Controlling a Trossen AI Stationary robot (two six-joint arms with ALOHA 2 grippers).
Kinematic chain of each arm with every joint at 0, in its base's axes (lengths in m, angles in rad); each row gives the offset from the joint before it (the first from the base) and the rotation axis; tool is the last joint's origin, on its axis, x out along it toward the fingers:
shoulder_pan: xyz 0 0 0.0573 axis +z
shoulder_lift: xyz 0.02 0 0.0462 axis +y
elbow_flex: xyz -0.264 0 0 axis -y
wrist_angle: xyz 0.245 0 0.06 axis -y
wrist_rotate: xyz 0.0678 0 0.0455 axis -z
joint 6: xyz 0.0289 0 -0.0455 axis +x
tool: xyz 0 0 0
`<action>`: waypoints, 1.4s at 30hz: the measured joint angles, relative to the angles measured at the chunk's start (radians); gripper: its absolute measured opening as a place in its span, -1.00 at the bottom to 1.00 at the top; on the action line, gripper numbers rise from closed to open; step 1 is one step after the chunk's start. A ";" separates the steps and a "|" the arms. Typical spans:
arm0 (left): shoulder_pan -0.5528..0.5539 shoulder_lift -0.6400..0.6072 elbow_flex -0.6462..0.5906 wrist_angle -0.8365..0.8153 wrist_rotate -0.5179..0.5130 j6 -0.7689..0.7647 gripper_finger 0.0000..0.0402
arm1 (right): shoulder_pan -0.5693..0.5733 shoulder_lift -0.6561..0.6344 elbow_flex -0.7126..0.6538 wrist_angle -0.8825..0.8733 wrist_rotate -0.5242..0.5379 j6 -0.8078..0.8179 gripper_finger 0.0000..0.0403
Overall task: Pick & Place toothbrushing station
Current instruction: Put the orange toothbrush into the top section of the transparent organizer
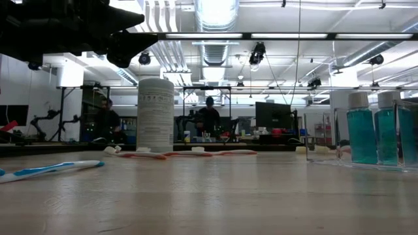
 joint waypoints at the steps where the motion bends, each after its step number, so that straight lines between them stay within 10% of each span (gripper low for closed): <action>1: 0.000 0.000 0.000 -0.002 0.000 0.000 0.59 | 0.011 -0.008 0.001 0.032 0.031 -0.040 -0.36; 22: 0.000 0.000 0.000 -0.025 0.000 0.000 0.59 | 0.171 -0.048 -0.132 0.424 0.436 -0.521 -0.46; 42: 0.000 0.000 0.000 -0.033 0.000 0.000 0.59 | 0.208 -0.221 -0.710 1.441 0.570 -1.049 -0.50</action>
